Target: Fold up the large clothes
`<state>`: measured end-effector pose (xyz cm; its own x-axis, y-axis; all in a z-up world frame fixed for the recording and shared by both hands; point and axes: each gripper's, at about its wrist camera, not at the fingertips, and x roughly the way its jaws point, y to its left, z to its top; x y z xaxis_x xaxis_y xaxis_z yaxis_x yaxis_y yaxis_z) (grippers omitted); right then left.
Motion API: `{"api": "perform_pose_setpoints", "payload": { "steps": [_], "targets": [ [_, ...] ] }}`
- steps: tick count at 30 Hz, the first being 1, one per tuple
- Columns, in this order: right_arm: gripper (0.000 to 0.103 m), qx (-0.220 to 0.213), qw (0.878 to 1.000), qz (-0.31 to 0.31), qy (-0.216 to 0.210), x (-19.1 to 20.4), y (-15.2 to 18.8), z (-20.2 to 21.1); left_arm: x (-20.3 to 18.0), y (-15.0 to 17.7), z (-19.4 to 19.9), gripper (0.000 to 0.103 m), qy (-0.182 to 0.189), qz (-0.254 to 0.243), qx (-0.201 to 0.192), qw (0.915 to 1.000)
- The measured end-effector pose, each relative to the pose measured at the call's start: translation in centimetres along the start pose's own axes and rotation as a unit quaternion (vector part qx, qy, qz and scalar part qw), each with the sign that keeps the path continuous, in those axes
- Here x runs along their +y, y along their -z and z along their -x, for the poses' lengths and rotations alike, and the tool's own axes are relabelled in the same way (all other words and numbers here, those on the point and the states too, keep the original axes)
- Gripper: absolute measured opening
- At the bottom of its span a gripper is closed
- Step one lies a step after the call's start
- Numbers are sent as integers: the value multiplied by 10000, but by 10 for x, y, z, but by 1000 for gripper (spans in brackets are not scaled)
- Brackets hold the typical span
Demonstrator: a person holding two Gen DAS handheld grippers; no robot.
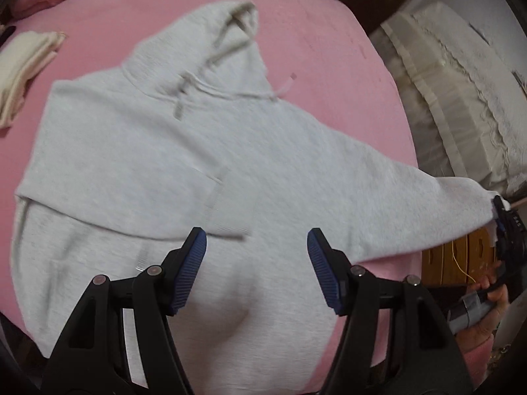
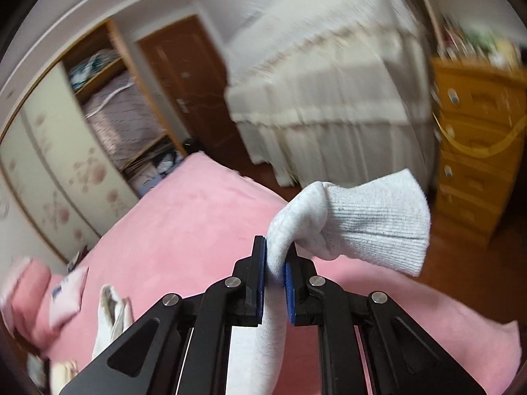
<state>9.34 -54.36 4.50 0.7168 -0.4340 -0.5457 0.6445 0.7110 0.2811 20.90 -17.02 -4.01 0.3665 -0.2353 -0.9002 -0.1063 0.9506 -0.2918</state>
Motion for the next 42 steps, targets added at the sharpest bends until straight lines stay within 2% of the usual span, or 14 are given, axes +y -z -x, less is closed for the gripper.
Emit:
{"api": "perform_pose_setpoints", "payload": {
  "steps": [4, 10, 13, 17, 20, 23, 24, 27, 29, 31, 32, 35, 37, 42],
  "targets": [
    [10, -359, 9952, 870, -284, 106, 0, 40, 64, -12, 32, 61, -292, 25, -329, 9990],
    [10, -353, 9761, 1923, -947, 255, 55, 58, 158, -11, 62, 61, -561, -63, -537, 9970],
    [10, -15, 9635, 2387, -1209, 322, 107, 49, 195, -11, 64, 61, -606, -45, -467, 9971],
    [10, 521, 9354, 3286, -1197, 391, 204, 16, 234, -12, 56, 61, -539, 192, -342, 9978],
    [10, 1393, 9131, 3630, -1232, 417, 274, -23, 246, -11, 45, 61, -488, 355, -233, 9979],
    [11, 2333, 8903, 3712, -1226, 426, 325, -55, 246, -12, 23, 61, -386, 455, -68, 9982],
    [12, 2515, 8858, 3702, -1228, 430, 337, -57, 245, -13, 17, 61, -374, 451, -10, 9983],
    [31, 2685, 8834, 3581, -1392, 426, 348, -71, 238, -14, 1, 61, -228, 392, 149, 9989],
    [50, 2691, 8843, 3430, -1671, 426, 345, -66, 230, -15, -9, 61, -114, 328, 278, 9990],
    [56, 2713, 8832, 3317, -1908, 413, 328, -77, 217, -14, -22, 61, -7, 180, 476, 9987],
    [57, 2688, 8903, 3116, -1951, 410, 318, -81, 211, -13, -28, 61, 54, 107, 566, 9983],
    [63, 2678, 8998, 2841, -1949, 388, 294, -65, 195, -8, -45, 61, 134, 103, 735, 9972],
    [63, 2720, 9063, 2642, -1869, 369, 277, -62, 186, -8, -57, 61, 198, 196, 734, 9969],
    [63, 2789, 9177, 2492, -1337, 297, 250, -52, 176, -20, -89, 61, 443, 1011, 484, 9927]
  ]
}}
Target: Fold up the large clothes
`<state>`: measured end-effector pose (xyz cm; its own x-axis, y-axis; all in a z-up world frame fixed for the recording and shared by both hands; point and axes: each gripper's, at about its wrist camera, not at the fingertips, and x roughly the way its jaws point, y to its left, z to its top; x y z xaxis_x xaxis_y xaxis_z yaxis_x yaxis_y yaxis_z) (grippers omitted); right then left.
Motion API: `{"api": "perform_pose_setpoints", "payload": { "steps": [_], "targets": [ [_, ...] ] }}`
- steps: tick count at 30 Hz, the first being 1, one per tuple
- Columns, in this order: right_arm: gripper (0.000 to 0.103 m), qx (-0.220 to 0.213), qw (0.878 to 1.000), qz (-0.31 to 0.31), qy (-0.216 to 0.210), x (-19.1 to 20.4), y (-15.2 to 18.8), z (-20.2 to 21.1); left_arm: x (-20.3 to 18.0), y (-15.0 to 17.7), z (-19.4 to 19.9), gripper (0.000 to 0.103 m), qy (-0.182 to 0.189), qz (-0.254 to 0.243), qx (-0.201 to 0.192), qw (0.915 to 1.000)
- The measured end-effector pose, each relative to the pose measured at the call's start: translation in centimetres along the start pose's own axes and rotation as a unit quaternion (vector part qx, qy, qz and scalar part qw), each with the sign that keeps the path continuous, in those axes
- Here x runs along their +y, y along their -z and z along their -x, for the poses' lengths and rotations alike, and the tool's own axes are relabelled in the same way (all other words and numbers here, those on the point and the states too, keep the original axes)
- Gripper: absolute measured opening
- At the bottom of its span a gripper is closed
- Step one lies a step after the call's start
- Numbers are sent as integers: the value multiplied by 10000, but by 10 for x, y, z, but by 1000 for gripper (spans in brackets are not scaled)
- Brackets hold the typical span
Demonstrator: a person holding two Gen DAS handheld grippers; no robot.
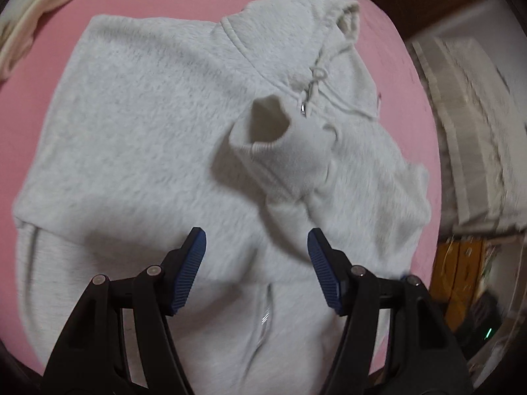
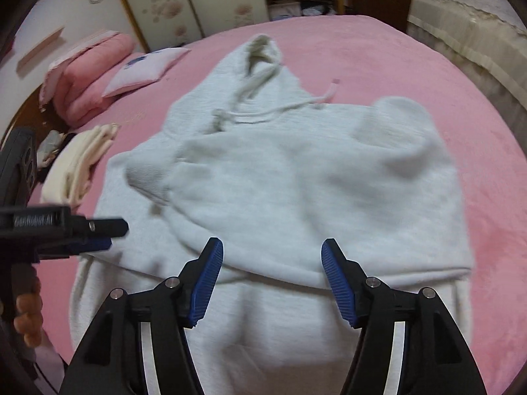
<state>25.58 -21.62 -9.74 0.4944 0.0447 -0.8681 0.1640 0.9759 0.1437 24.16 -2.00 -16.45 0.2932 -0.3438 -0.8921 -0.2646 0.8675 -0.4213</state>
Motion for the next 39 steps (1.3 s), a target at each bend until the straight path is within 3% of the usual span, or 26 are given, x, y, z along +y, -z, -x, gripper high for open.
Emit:
{"api": "perform_pose_setpoints", "payload": {
  "steps": [3, 6, 9, 10, 12, 13, 15, 16, 18, 21, 23, 25, 27, 29, 31, 33, 37, 39],
  "targets": [
    [63, 52, 9994, -227, 241, -39, 12, 12, 0, -11, -23, 61, 135, 572, -102, 9982],
    [63, 193, 9980, -431, 416, -82, 22, 23, -5, -18, -41, 61, 342, 706, -125, 9968],
    [66, 304, 9965, -634, 448, -118, 32, 31, -13, -25, -55, 61, 78, 850, -238, 9961],
    [71, 406, 9960, -690, 406, -129, 35, 31, -15, -28, -56, 61, 25, 863, -283, 9959],
    [79, 761, 9945, -645, 307, -145, 38, 19, -24, -32, -57, 44, 7, 833, -417, 9957],
    [79, 879, 9941, -556, 304, -149, 41, 17, -33, -37, -58, 23, 84, 761, -433, 9961],
    [79, 1091, 9930, -56, 447, -154, 48, 5, -49, -45, -51, 17, 35, 616, -578, 9964],
    [79, 1095, 9922, 168, 565, -155, 50, 2, -60, -51, -43, 11, 78, 480, -775, 9958],
    [79, 1061, 9892, 576, 831, -158, 53, -6, -79, -59, -23, 8, 278, 299, -1145, 9926],
    [78, 894, 9885, 789, 927, -171, 54, -11, -102, -70, 21, 8, 817, 240, -1924, 9776],
    [72, 718, 9914, 692, 848, -182, 51, -10, -102, -71, 48, 8, 911, 214, -2352, 9674],
    [63, 601, 9937, 565, 758, -193, 49, -7, -92, -66, 67, 8, 748, 167, -2642, 9614],
    [59, 534, 9965, 510, 387, -203, 51, -4, -76, -62, 64, 8, 497, 205, -2517, 9663],
    [37, 478, 9962, 667, 303, -204, 55, -4, -59, -56, 45, 8, 190, 335, -2207, 9746],
    [28, 444, 9949, 829, 373, -209, 66, -2, -36, -41, 26, 8, -141, 502, -1942, 9796],
    [26, 486, 9955, 731, 360, -219, 73, -6, -13, -28, 3, 8, -493, 774, -1740, 9805],
    [26, 607, 9970, 394, 262, -240, 78, -13, 23, -9, -24, 10, -622, 1431, -1364, 9783],
    [26, 697, 9958, 502, 330, -238, 78, -16, 25, -6, -28, 20, -840, 1430, -1316, 9773]
  ]
}}
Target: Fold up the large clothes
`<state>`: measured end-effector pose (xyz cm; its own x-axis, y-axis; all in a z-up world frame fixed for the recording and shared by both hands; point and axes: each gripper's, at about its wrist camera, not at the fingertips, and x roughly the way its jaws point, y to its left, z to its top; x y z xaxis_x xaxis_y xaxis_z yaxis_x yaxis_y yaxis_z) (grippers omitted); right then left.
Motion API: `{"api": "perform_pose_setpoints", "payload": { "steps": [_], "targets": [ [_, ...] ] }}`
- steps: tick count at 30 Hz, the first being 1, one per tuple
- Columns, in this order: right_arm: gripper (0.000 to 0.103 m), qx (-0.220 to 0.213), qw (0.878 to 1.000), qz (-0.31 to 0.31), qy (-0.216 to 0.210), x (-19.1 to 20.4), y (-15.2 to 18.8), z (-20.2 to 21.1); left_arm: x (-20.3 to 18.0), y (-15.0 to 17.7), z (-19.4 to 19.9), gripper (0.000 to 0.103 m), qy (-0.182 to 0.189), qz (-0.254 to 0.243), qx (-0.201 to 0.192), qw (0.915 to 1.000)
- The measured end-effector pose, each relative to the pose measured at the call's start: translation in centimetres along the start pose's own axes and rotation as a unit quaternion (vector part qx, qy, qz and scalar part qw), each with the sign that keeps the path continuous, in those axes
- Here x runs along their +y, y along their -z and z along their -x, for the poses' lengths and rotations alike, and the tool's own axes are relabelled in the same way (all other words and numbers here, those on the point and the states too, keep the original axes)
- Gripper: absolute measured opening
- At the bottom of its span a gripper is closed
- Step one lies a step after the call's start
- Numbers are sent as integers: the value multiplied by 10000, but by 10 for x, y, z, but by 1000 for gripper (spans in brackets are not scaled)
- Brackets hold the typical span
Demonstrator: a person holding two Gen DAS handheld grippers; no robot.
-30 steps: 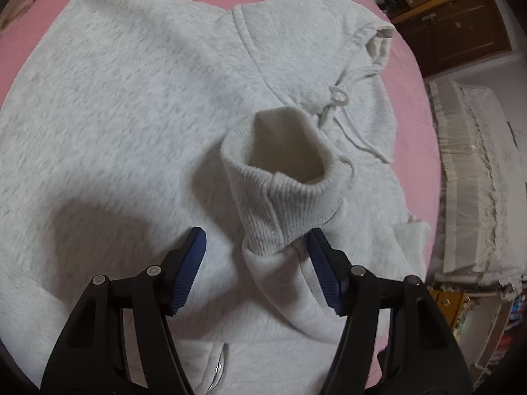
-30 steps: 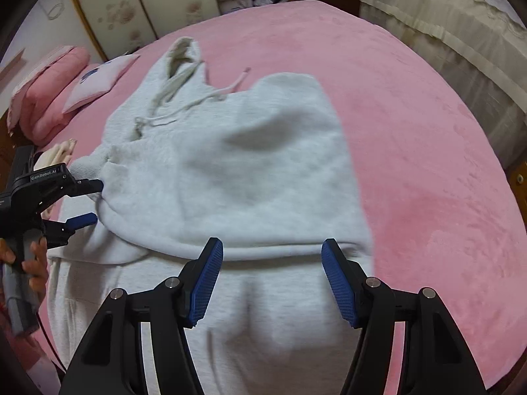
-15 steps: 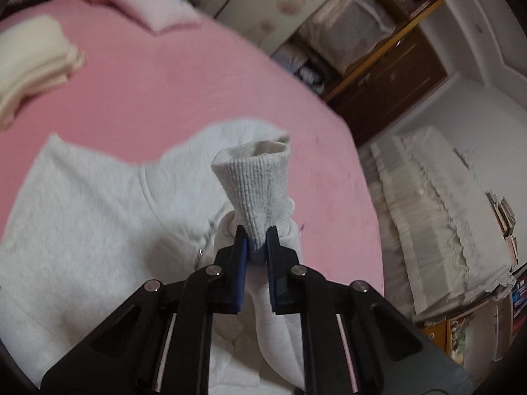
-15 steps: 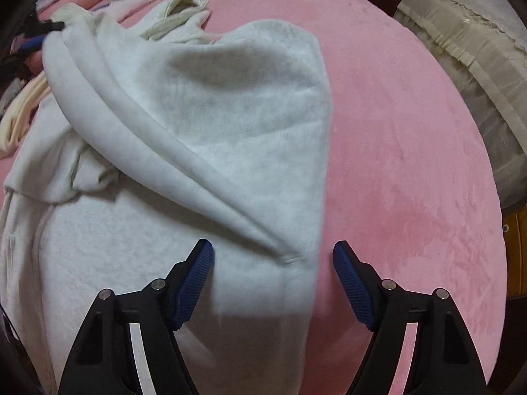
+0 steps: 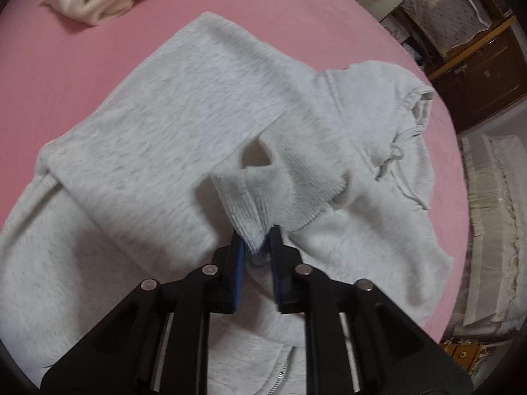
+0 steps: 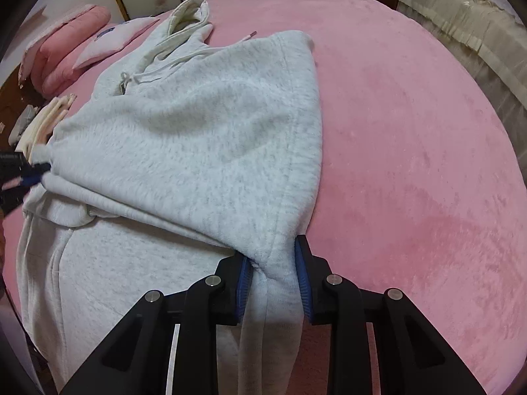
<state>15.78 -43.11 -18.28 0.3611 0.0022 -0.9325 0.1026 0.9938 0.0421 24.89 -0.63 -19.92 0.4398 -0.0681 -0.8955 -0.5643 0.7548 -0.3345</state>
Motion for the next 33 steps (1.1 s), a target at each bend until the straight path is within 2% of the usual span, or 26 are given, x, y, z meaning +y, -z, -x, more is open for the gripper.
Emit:
{"api": "perform_pose_setpoints", "payload": {
  "steps": [1, 2, 3, 7, 9, 11, 12, 15, 18, 19, 22, 24, 26, 28, 31, 33],
  "targets": [
    [26, 95, 9999, 55, 31, 0, -1, 0, 0, 5, 5, 29, -143, -58, 0, 9999],
    [27, 242, 9996, 104, 25, 1, -2, -2, -3, 4, 9, 33, -250, -118, -25, 9996],
    [27, 395, 9991, 130, -19, -2, 0, 0, -5, 2, 13, 33, -298, -169, -54, 9994],
    [28, 540, 9983, 14, -237, -11, 3, 26, -17, -9, 50, 33, -648, -702, -432, 9945],
    [28, 438, 9985, -116, -305, -17, 6, 46, -24, -20, 75, 34, -560, -1043, -570, 9913],
    [28, 317, 9977, -271, -531, -13, -5, 57, -38, -20, 92, 34, -308, -1384, -551, 9884],
    [28, 254, 9961, -377, -758, -14, -4, 67, -43, -20, 96, 34, -90, -1503, -444, 9876],
    [28, 56, 9908, -563, -1231, 0, -15, 74, -73, -11, 84, 34, 760, -1757, 285, 9811],
    [28, 34, 9844, -727, -1602, 31, -42, 49, -104, 10, 65, 34, 981, -2018, 571, 9728],
    [26, 30, 9833, -732, -1663, 50, -64, 27, -111, 16, 56, 34, 987, -2113, 611, 9705],
    [14, -66, 9855, -602, -1584, 72, -82, 9, -133, 34, 19, 33, 762, -2472, 777, 9628],
    [12, 22, 9859, -521, -1593, 87, -91, -8, -137, 43, -6, 25, 569, -2584, 1186, 9570],
    [12, 387, 9841, -470, -1666, 100, -96, -37, -128, 57, -24, 21, 508, -2504, 1619, 9532],
    [12, 780, 9833, -412, -1594, 108, -90, -54, -115, 71, -29, 21, 510, -2513, 1727, 9510],
    [11, 880, 9819, -434, -1620, 108, -81, -60, -95, 82, -25, 19, 628, -2429, 1662, 9536],
    [9, 914, 9789, -675, -1701, 99, -74, -61, -86, 81, -25, 6, 588, -2289, 1585, 9587]
  ]
}}
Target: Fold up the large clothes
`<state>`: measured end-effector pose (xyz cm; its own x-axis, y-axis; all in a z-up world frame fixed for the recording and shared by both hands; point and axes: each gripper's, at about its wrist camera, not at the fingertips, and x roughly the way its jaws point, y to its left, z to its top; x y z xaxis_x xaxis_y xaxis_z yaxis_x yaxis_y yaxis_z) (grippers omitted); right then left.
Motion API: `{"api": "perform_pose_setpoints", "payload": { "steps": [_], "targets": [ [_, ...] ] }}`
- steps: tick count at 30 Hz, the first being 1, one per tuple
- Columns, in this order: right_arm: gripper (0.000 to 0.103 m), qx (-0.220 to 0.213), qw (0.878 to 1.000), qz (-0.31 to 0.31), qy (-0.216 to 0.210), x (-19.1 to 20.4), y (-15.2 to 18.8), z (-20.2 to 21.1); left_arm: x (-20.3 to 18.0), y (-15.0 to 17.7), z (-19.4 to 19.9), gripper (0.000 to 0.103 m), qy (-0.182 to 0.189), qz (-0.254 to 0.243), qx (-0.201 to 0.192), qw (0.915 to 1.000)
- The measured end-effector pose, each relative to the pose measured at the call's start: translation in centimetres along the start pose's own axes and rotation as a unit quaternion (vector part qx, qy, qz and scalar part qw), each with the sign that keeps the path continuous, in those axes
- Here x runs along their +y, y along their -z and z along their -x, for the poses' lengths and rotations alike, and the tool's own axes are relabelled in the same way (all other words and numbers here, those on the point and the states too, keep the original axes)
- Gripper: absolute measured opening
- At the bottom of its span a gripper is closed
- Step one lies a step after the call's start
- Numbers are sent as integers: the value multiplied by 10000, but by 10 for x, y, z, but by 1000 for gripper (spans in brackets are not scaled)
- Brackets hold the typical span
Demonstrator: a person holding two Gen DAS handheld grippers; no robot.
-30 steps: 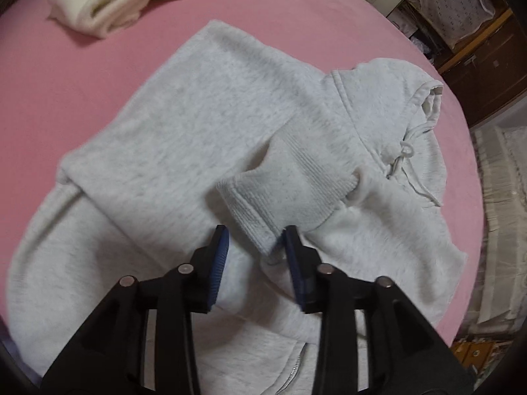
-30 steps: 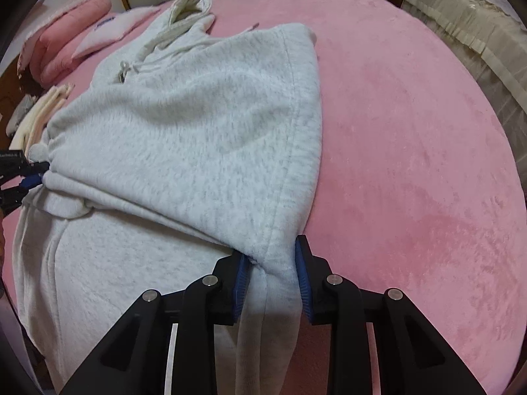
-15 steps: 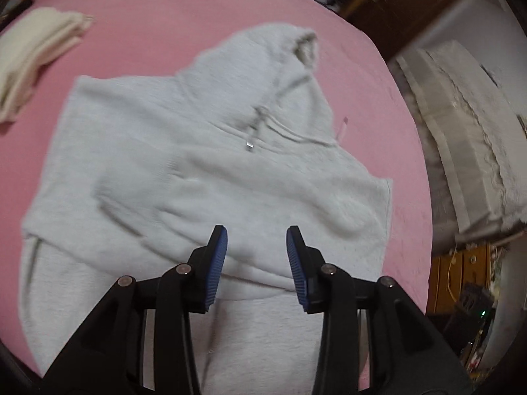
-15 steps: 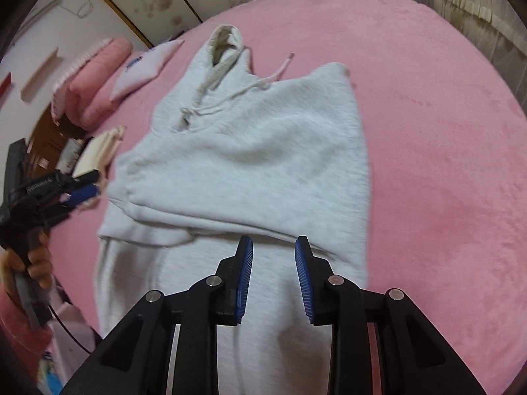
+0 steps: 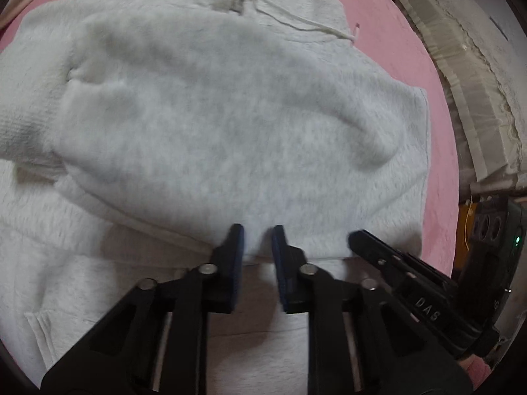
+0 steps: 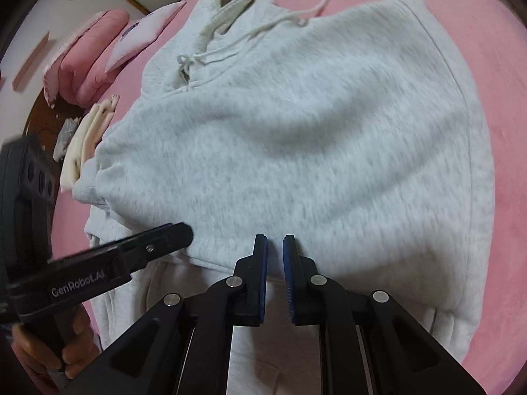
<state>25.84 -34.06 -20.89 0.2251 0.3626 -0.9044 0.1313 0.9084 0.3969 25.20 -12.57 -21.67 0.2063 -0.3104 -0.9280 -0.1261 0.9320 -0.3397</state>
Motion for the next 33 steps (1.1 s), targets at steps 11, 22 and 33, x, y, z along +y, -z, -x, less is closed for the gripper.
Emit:
{"api": "perform_pose_setpoints", "payload": {
  "steps": [11, 22, 33],
  "targets": [
    [0, -317, 9923, -134, 1187, -59, 2, 38, 59, -16, 21, 1, -774, 617, -413, 9942],
    [0, -703, 9941, 428, 711, -31, -18, 76, -12, -34, 59, 1, -270, -612, -603, 9959],
    [0, -730, 9932, 870, -240, 26, -100, 13, -57, -146, 2, 2, 366, -645, -219, 9970]
  ]
}}
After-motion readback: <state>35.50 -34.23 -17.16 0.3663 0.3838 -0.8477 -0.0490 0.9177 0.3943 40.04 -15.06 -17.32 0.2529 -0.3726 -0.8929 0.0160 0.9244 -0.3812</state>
